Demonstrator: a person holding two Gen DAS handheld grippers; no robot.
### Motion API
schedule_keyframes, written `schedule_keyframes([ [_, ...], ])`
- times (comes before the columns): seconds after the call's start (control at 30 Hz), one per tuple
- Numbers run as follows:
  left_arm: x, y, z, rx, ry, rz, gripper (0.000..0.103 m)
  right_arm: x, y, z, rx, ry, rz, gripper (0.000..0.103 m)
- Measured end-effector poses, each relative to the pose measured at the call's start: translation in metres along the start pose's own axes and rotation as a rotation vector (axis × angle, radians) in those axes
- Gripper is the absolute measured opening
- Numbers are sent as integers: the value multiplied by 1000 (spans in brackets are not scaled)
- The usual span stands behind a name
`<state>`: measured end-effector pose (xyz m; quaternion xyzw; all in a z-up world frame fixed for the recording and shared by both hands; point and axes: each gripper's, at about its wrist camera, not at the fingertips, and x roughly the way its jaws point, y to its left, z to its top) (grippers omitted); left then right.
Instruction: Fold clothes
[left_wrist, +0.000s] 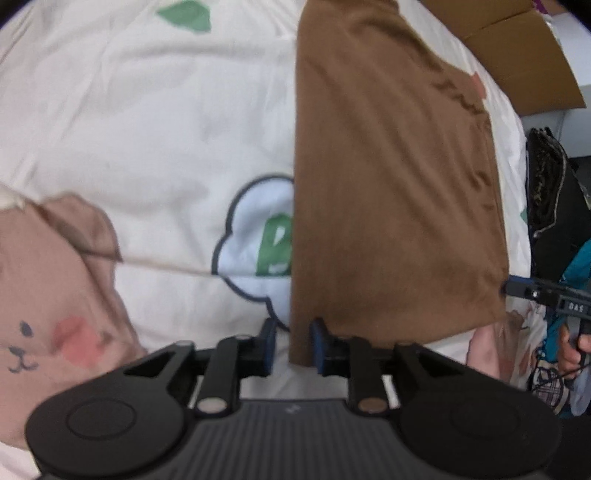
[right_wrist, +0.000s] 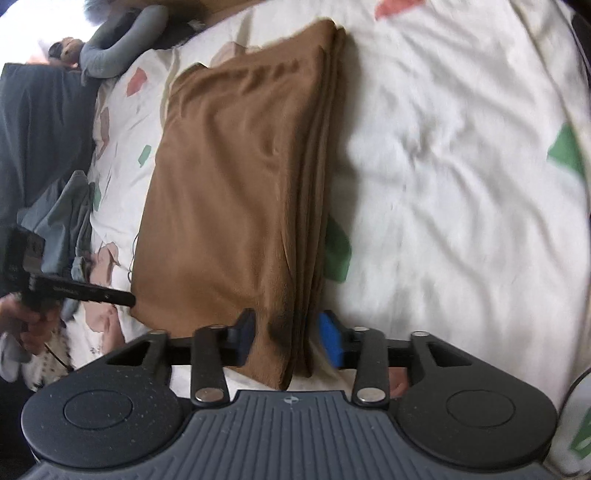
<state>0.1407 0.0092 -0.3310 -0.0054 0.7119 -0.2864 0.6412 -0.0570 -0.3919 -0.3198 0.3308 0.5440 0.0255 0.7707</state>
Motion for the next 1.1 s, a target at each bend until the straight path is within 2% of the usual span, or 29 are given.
schedule_keyframes([
  [0.03,-3,0,3,-2,-15,3,34,-2,1,4,-4,-10,-5,47],
  [0.1,-9,2,12,-16,-47,10,48,-7,3,11,-12,-29,-15,47],
  [0.13,-11,3,16,-24,-60,13,51,-10,4,15,-16,-39,-19,47],
  [0.23,-13,4,28,-39,-90,21,51,-17,8,26,-27,-68,-34,47],
  [0.4,-12,-11,42,-29,-135,14,51,-4,15,54,-52,-107,-91,47],
  [0.53,-12,-15,48,-14,-156,8,51,11,21,67,-59,-116,-87,48],
  [0.6,-9,-18,52,-7,-164,-3,51,18,23,70,-70,-118,-107,52],
  [0.83,0,-15,67,7,-190,4,50,43,25,79,-111,-115,-193,52],
  [1.1,0,-17,81,36,-229,16,50,37,11,85,-85,-148,-237,50],
])
